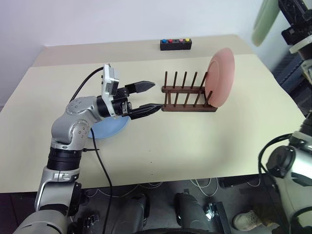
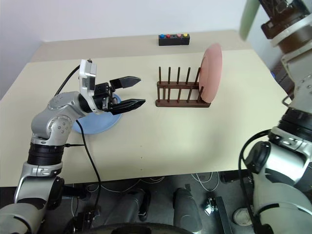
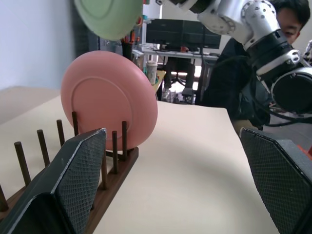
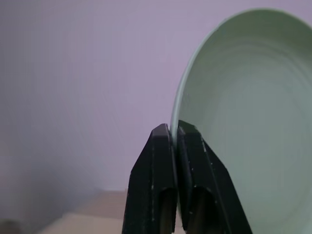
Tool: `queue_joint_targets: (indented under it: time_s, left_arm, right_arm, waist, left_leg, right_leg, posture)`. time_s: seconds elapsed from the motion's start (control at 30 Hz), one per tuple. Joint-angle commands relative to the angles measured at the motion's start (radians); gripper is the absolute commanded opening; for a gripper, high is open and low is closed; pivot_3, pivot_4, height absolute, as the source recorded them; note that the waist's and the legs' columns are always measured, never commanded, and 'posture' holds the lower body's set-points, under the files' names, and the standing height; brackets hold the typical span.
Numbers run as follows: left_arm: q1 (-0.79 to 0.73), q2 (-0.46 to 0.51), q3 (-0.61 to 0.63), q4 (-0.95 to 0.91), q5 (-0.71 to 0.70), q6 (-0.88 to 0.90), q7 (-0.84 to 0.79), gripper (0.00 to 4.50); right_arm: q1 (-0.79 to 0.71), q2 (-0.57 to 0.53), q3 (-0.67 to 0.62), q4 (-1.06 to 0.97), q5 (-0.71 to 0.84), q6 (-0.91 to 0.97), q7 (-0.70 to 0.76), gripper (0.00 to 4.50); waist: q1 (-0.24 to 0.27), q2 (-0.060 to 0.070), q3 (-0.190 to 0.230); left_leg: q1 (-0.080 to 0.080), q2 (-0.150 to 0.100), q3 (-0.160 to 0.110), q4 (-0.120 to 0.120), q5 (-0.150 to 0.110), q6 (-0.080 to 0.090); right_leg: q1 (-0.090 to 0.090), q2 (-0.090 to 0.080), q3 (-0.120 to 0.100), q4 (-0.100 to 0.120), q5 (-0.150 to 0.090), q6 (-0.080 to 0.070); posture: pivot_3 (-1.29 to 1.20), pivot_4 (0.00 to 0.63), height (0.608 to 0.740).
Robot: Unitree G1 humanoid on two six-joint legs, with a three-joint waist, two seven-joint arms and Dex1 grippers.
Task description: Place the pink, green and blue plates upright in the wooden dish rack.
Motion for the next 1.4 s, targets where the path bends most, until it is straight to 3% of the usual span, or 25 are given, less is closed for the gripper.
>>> queue_joint_targets:
  time_s: [0.03, 0.2, 0.33, 0.73, 1.4]
  left_arm:
    - [0.013, 0.02, 0.045, -0.029, -0.029, 0.008, -0.001, 4.5]
    - [0.034, 0.064, 0.07, -0.022, -0.032, 0.016, -0.021, 4.5]
    - [0.051, 0.109, 0.07, -0.012, -0.012, 0.003, -0.053, 4.5]
    - [0.076, 0.123, 0.073, -0.046, -0.015, -0.005, -0.041, 4.5]
    - [0.05, 0.128, 0.055, -0.051, 0.0, -0.006, -0.042, 4.5]
  right_arm:
    - [-0.04, 0.027, -0.046, -0.1, 0.184, 0.058, -0.067, 0.03]
    - [0.027, 0.055, -0.004, -0.112, 0.369, 0.175, -0.054, 0.03]
    - [0.092, 0.091, 0.06, -0.102, 0.395, 0.206, -0.063, 0.03]
    - [0.153, 0.134, 0.177, -0.058, 0.229, 0.112, -0.01, 0.03]
    - [0.231, 0.112, 0.192, -0.037, 0.093, 0.084, 0.061, 0.03]
  waist:
    - [-0.001, 0.0, 0.0]
    - [-0.003, 0.0, 0.0]
    - [-0.004, 0.0, 0.0]
    - [-0.003, 0.0, 0.0]
    - [-0.003, 0.0, 0.0]
  left_leg:
    - [0.0, 0.0, 0.0, 0.0, 0.0, 0.0]
    - [0.0, 0.001, 0.0, 0.0, 0.0, 0.0]
    - [0.0, 0.001, 0.0, 0.0, 0.0, 0.0]
    - [0.0, 0.0, 0.0, 0.0, 0.0, 0.0]
    - [0.0, 0.0, 0.0, 0.0, 0.0, 0.0]
  right_leg:
    - [0.0, 0.0, 0.0, 0.0, 0.0, 0.0]
    - [-0.001, 0.0, 0.0, 0.0, 0.0, 0.0]
    - [0.0, 0.0, 0.0, 0.0, 0.0, 0.0]
    - [-0.001, 0.0, 0.0, 0.001, 0.0, 0.0]
    - [-0.001, 0.0, 0.0, 0.001, 0.0, 0.0]
  posture:
    - [0.0, 0.15, 0.74]
    - [0.0, 0.15, 0.74]
    - [0.0, 0.15, 0.74]
    - [0.0, 0.15, 0.74]
    - [0.0, 0.15, 0.74]
